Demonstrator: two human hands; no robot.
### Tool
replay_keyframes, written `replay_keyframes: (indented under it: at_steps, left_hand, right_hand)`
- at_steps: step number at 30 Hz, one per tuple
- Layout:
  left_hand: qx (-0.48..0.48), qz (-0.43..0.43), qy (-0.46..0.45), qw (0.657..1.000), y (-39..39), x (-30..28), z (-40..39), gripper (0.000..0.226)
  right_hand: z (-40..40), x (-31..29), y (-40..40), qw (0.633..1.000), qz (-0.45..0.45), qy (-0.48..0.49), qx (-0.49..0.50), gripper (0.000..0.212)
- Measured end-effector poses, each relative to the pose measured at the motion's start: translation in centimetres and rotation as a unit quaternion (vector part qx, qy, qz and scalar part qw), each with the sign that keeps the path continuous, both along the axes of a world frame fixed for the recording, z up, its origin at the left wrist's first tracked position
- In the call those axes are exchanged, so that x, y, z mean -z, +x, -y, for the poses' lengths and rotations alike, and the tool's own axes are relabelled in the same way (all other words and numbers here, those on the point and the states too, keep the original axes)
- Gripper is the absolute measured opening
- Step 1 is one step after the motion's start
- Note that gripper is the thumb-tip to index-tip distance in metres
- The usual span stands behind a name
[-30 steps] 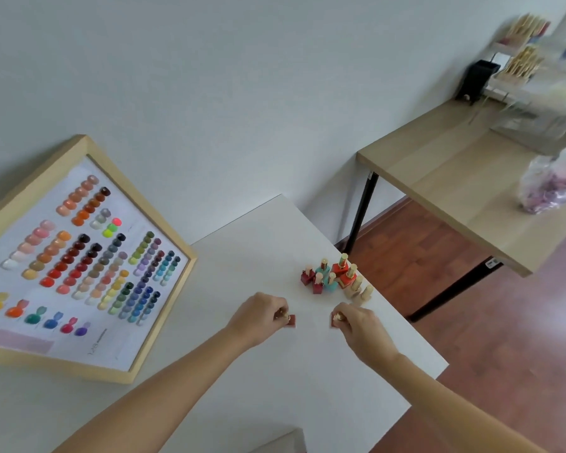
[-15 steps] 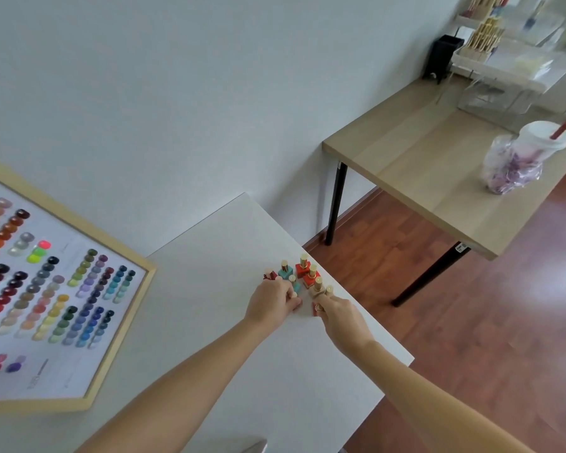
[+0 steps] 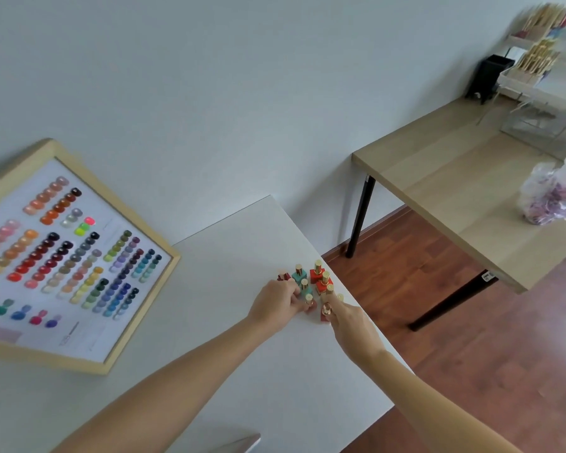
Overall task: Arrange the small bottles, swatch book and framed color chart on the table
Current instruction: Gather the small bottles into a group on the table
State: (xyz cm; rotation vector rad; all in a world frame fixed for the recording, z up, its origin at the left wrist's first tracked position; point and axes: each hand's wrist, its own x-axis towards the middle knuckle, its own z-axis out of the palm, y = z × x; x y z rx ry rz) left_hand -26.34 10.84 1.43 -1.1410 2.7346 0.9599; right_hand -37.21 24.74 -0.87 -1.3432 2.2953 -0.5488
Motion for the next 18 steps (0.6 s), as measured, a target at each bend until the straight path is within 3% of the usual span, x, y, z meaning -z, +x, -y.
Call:
replay_keyframes:
  at_steps: [9, 15, 18]
  left_hand:
    - [-0.005, 0.019, 0.006, 1.000, 9.1, -5.8, 2.0, 0.048]
    - [-0.065, -0.014, 0.031, 0.997, 18.5, -10.3, 1.7, 0.049]
    - [-0.089, -0.032, 0.041, 0.995, 24.2, -12.3, 0.3, 0.048]
  right_hand:
    - [-0.7, -2.2, 2.3, 0.997, -0.009, -0.058, -0.055, 0.018]
    - [1.0, -5.9, 7.5, 0.990, -0.008, -0.090, -0.110, 0.008]
    - [1.8, -8.6, 10.8, 0.985, 0.051, -0.082, -0.146, 0.006]
